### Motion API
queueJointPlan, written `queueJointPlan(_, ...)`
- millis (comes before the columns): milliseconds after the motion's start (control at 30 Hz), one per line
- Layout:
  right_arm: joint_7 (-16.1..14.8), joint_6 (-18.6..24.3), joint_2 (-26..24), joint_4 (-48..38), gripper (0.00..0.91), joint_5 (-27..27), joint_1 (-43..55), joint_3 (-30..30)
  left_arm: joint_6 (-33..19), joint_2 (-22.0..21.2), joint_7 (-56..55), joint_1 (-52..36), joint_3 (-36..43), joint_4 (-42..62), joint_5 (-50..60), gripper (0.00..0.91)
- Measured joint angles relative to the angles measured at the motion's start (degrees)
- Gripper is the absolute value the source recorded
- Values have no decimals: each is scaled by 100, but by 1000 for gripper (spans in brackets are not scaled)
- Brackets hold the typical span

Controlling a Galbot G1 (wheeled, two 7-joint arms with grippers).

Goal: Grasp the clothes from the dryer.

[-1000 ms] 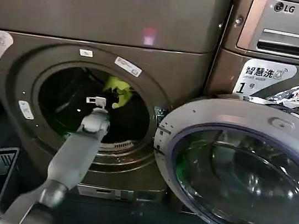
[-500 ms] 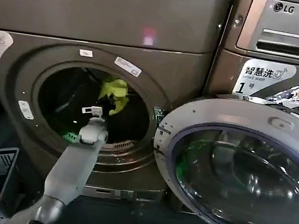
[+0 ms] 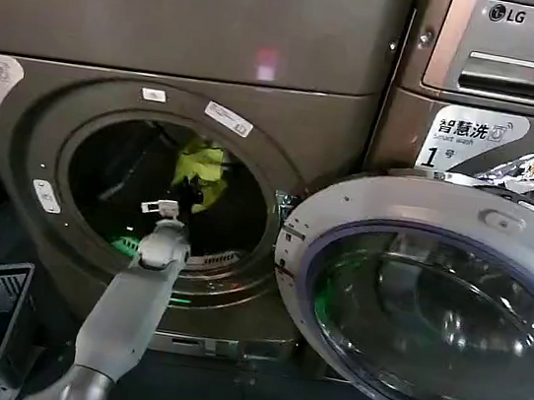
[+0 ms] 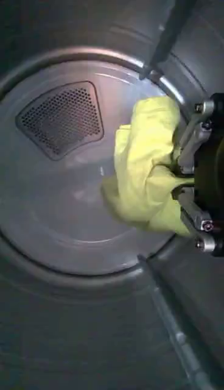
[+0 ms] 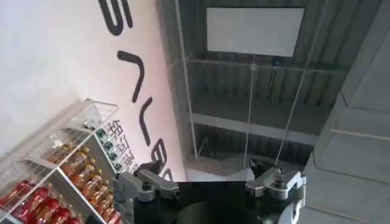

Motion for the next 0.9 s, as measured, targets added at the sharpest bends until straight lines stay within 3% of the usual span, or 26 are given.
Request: queueJointPlan(900, -35, -48, -23, 12, 907, -5, -63, 91, 6, -23, 42, -56, 2, -10, 26, 0)
